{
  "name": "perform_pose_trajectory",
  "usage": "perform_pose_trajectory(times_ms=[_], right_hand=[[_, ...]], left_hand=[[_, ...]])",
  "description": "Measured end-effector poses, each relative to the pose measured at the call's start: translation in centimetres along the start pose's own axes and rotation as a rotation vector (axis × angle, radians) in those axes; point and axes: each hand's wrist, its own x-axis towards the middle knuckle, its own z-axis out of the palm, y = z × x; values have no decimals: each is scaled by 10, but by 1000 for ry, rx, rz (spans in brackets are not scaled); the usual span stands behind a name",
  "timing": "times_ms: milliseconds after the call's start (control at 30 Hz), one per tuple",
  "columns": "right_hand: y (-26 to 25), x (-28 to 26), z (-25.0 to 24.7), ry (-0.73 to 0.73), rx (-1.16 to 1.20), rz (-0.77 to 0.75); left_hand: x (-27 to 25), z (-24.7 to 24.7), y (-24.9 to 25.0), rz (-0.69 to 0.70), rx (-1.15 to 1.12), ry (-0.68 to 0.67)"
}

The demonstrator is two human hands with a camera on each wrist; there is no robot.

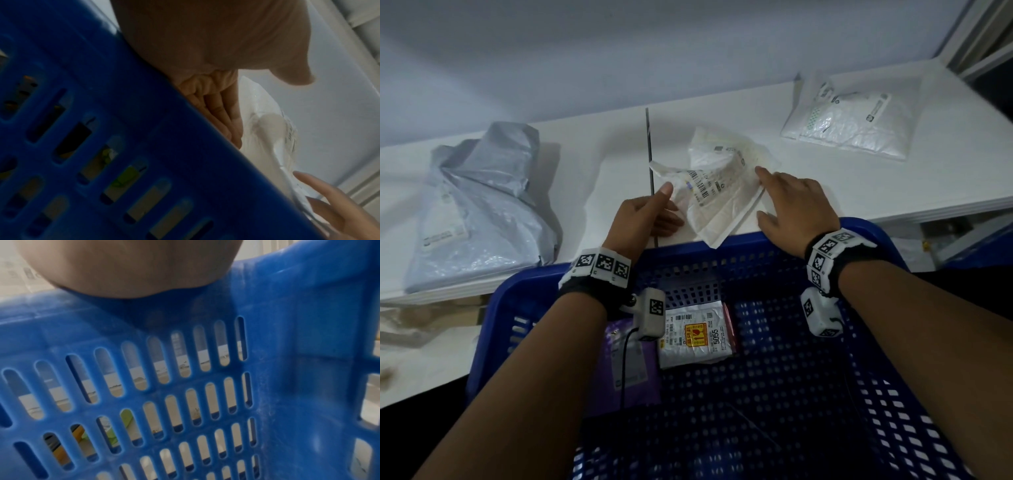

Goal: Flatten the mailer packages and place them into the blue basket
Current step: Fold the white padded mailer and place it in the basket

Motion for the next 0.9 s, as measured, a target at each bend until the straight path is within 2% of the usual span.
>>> perform_pose_trajectory(times_ms=[167,233,433,567,767,900], right_hand=[[-1,-1,-1,-4,-33,-67],[0,0,-2,-7,-37,-91],[2,3,-4,-56,-15,-103],[5,4,-3,-66,176,45],[7,8,-5,-42,290,118],[5,9,-6,-77,85,5]], left_hand=[[-3,0,3,-3,104,-173],[-3,0,5,-9,100,-190],[-1,2,4,-47,117,-116],[-1,4,6,-93,-2,-57],[4,-3,4,-145,-150,108],[1,-5,8,-87,-158,122]])
